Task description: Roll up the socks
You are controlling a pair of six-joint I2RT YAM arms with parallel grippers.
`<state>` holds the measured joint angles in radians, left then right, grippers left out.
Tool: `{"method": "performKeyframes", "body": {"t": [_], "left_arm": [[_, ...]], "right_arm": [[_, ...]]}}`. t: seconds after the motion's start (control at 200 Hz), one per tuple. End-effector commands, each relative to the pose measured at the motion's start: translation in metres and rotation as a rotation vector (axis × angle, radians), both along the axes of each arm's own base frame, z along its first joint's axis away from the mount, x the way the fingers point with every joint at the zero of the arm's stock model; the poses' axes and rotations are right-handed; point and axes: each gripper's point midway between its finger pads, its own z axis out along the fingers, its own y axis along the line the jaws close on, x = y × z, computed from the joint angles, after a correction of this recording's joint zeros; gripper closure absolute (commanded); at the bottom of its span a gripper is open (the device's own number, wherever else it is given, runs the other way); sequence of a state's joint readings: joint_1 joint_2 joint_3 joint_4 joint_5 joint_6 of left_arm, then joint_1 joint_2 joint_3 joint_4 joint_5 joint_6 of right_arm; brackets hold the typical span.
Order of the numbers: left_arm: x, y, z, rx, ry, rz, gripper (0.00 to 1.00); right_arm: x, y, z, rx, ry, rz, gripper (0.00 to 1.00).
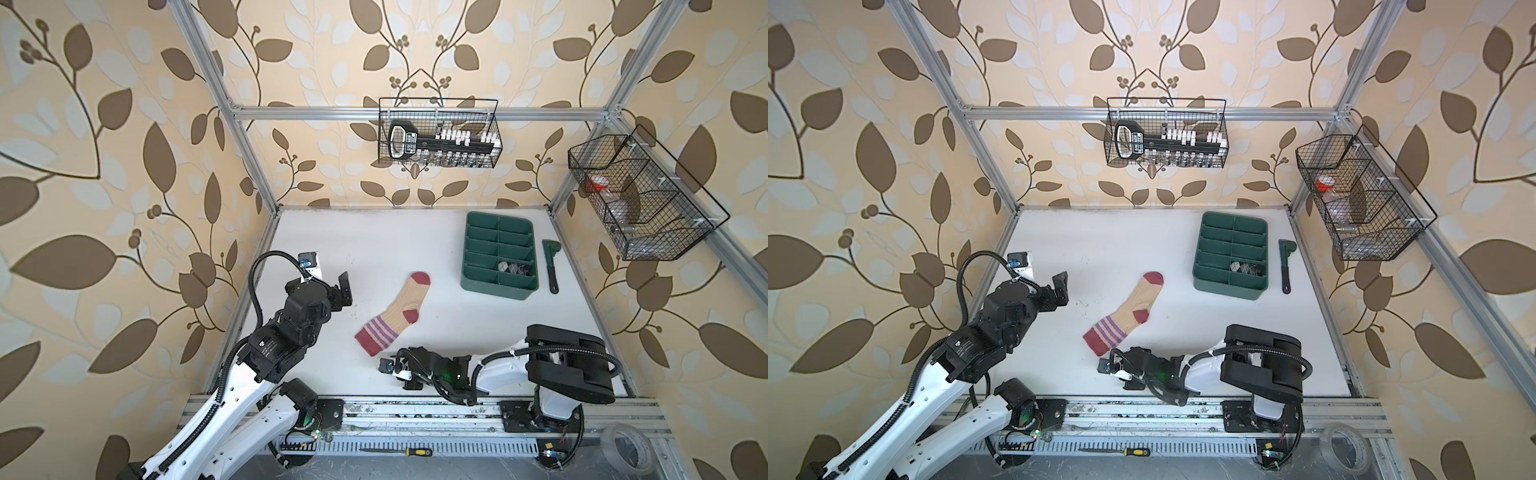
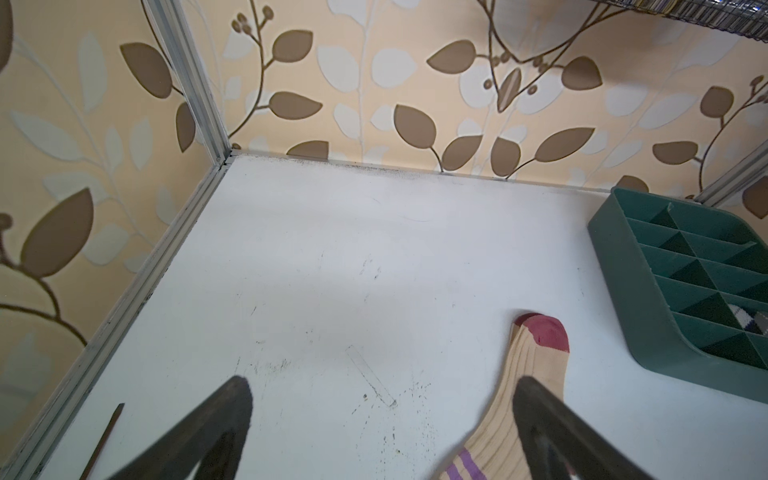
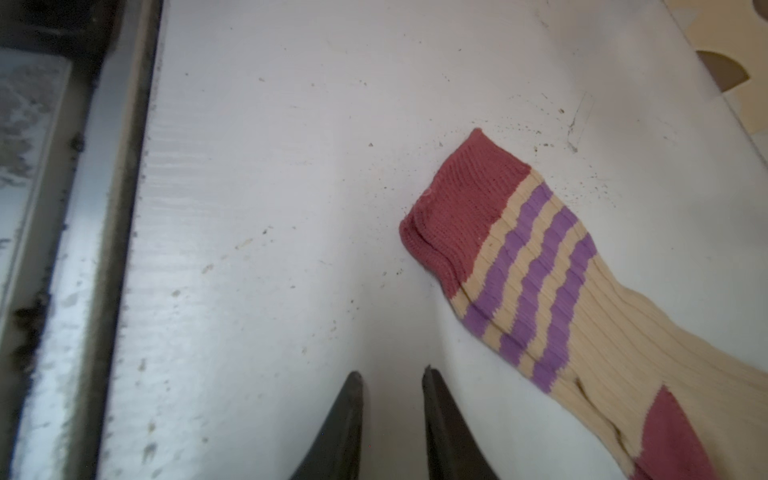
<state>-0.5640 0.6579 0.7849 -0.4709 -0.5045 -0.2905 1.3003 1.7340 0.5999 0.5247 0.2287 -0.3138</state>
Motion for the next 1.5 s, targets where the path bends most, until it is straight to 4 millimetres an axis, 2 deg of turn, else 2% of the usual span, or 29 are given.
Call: {"method": "performKeyframes", "body": {"t": [0.0,0.245,0.465,0.69,0.84,0.95,1.115,1.15,1.165,1.26,1.335,1.385,1.435,1.495], "left_arm": [[0.001,-0.002,0.021,-0.026,-0.057,-0.007,0.01],[-0.001,0.001,0.02,-0.021,-0.059,0.0,0.01],[-0.001,0.001,0.018,-0.018,-0.059,0.001,0.01],[-0.002,0.005,0.013,-0.002,-0.057,0.015,0.01],[-0.002,0.007,0.015,0.011,-0.063,0.02,0.01],[-0.002,0.006,0.017,0.01,-0.065,0.016,0.01],[-0.002,0.003,0.018,0.007,-0.06,0.0,0.01],[-0.002,0.002,0.019,0.009,-0.058,-0.012,0.01],[-0.002,0.0,0.019,0.011,-0.058,-0.02,0.01],[-0.004,-0.013,0.02,0.043,-0.047,-0.117,0.01],[-0.008,-0.029,0.017,0.081,-0.042,-0.232,0.01],[-0.013,-0.047,0.012,0.136,-0.045,-0.371,0.01],[-0.023,-0.068,0.005,0.184,-0.057,-0.53,0.01],[-0.046,-0.096,-0.003,0.253,-0.11,-0.778,0.01]], "right_arm": [[0.0,0.025,0.01,0.022,-0.029,0.03,0.61],[0.018,0.056,0.0,0.053,0.024,0.039,0.47],[0.02,0.061,-0.019,0.033,0.236,0.058,0.52],[0.017,0.043,-0.047,-0.056,0.333,0.025,0.61],[0.016,0.025,-0.064,-0.09,0.357,-0.021,0.74],[0.017,0.016,-0.067,-0.079,0.372,-0.048,0.86],[0.01,-0.001,-0.064,-0.088,0.372,-0.035,0.91],[0.005,-0.008,-0.064,-0.098,0.368,-0.017,0.97],[0.003,-0.012,-0.062,-0.099,0.364,-0.008,1.0],[-0.015,-0.04,-0.06,-0.143,0.333,0.077,1.0],[-0.03,-0.064,-0.061,-0.218,0.328,0.145,0.95],[-0.039,-0.077,-0.064,-0.273,0.317,0.202,0.92],[-0.051,-0.082,-0.065,-0.312,0.283,0.287,0.86],[-0.049,-0.081,-0.065,-0.343,0.22,0.307,0.85]]}}
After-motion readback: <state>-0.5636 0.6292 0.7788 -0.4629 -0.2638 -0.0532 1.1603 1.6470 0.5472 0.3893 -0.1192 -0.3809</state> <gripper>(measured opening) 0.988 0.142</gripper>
